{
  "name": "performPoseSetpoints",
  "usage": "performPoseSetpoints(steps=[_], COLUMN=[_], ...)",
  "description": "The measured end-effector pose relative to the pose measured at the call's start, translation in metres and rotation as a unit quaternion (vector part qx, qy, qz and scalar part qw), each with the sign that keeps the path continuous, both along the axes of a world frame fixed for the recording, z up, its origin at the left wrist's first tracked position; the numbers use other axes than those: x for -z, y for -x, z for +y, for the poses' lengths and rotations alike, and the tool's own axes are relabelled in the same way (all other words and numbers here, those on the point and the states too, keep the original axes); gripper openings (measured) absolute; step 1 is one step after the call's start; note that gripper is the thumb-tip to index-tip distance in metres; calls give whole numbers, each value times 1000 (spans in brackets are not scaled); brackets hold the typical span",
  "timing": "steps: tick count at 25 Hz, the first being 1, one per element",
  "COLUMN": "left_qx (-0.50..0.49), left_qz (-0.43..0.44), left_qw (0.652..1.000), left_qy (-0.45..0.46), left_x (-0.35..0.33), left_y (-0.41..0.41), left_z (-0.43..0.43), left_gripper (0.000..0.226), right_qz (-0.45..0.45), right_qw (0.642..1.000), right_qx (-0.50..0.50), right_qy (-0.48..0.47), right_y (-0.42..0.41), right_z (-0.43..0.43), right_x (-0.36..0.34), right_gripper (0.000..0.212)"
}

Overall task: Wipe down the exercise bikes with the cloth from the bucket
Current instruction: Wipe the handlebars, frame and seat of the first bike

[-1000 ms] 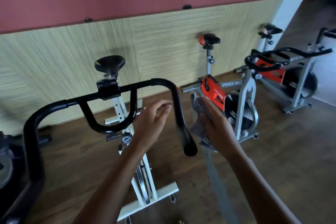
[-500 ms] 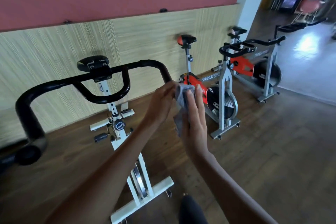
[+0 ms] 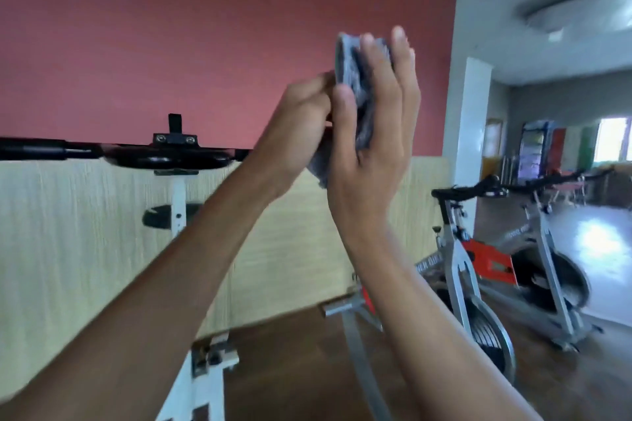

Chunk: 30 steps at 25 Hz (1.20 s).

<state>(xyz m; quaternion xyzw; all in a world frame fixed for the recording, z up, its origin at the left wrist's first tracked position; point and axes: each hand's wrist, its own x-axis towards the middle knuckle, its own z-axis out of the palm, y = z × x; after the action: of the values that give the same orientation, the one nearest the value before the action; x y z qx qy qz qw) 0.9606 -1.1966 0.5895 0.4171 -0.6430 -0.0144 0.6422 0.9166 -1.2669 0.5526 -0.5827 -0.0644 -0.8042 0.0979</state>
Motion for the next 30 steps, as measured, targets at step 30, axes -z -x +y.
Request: performPoseSetpoints(steps=[30], left_qx=[-349], left_qz=[-236], left_qw=[852], left_qy=[310], left_x=[129], left_y=[-160], left_z=[-75], left_gripper=[25], right_qz=[-303], right_qw=[922], right_qx=[98], right_qy=[221], right_y=[-115], right_z=[-103], right_x=[24], right_gripper=[38])
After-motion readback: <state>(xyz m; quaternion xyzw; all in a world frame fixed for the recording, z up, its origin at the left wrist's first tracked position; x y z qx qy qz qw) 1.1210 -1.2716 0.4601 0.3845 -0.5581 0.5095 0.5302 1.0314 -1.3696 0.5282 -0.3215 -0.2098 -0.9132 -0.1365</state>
